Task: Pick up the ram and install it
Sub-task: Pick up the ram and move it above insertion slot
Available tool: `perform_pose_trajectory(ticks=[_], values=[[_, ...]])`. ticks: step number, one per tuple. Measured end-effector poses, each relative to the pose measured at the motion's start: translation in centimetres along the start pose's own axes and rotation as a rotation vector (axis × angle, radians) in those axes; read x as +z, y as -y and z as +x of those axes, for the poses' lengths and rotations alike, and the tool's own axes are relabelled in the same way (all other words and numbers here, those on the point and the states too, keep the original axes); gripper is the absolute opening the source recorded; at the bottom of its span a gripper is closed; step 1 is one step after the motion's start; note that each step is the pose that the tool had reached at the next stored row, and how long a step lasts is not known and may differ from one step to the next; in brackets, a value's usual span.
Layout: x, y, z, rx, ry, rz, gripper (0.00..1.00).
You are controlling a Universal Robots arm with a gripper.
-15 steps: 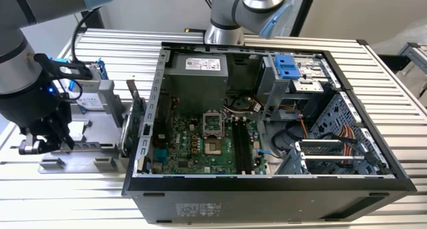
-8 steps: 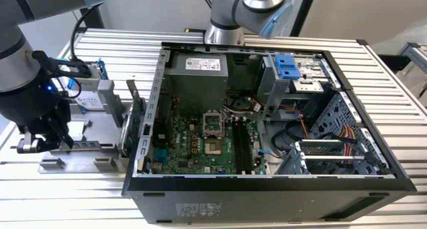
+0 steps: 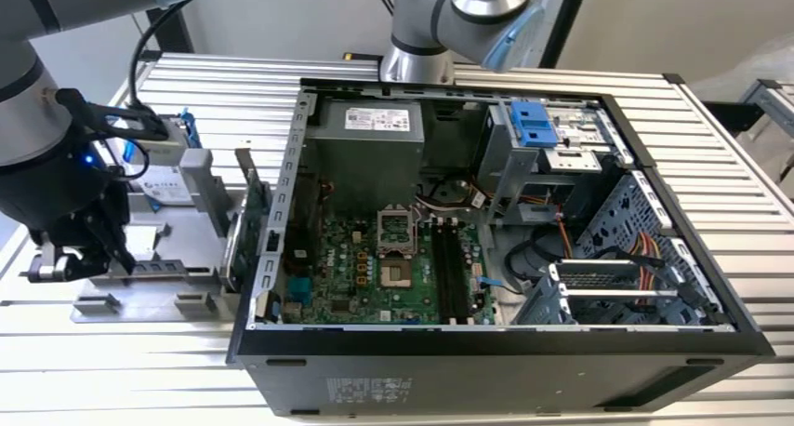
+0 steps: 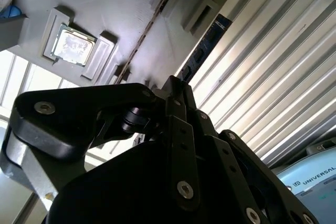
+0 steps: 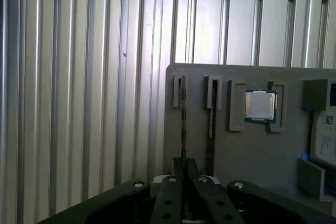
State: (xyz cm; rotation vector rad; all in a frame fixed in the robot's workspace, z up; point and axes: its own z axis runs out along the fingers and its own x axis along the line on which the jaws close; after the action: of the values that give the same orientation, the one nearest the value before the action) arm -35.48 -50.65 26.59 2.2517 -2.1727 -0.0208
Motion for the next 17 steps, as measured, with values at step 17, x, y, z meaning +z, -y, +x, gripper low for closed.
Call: perform_pose_trajectory(ticks=[17], values=[[-0.91, -0.02, 0.00, 0.000, 0.0001, 0.0001, 0.00]])
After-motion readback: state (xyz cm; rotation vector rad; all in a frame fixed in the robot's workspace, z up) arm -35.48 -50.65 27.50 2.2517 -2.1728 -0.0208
